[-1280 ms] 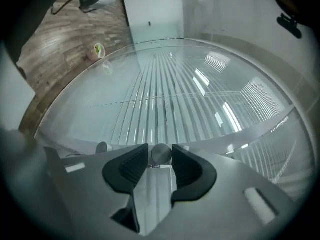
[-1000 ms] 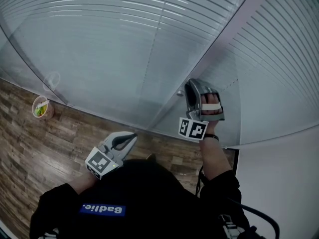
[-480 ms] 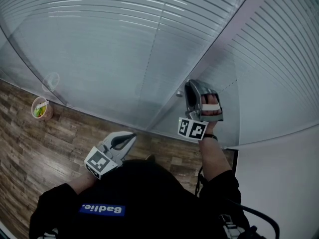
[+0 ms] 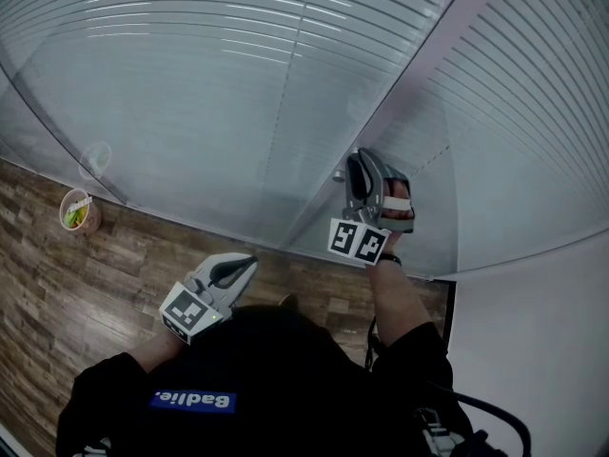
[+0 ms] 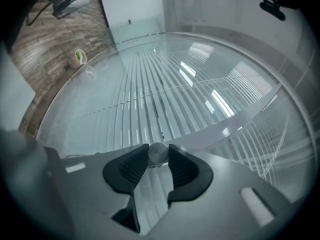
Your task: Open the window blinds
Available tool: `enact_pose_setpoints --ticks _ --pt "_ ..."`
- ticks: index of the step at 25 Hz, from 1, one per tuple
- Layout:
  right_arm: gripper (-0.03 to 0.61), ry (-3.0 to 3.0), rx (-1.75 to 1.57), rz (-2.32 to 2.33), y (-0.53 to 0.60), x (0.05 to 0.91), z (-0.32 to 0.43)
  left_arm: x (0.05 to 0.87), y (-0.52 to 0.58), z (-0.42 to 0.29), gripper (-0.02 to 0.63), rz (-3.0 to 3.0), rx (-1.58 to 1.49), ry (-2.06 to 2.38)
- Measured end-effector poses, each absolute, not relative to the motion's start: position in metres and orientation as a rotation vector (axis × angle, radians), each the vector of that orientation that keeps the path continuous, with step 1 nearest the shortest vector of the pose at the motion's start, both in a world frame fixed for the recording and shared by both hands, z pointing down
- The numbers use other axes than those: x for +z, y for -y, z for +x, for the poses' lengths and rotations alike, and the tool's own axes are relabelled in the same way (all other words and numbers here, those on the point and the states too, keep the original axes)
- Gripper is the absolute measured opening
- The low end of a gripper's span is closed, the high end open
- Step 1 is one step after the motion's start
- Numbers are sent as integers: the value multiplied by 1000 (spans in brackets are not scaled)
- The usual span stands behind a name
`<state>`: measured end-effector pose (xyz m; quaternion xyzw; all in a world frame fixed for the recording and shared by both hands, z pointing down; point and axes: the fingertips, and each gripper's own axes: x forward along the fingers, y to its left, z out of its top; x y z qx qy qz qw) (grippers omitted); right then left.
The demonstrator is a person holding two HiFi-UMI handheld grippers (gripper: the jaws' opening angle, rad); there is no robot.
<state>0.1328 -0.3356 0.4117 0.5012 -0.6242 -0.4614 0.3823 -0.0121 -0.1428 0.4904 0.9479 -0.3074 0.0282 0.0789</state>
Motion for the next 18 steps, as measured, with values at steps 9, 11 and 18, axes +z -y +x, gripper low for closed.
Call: enact_pose_setpoints --ticks 9,11,18 --pt "126 1730 -1017 1471 338 399 135 485 140 -13 0 2836 101 913" --pt "126 1759 -983 1512 339 397 136 484 140 -12 0 2838 104 910" --pt "126 1876 -837 1661 338 391 136 480 138 -16 0 2838 98 913"
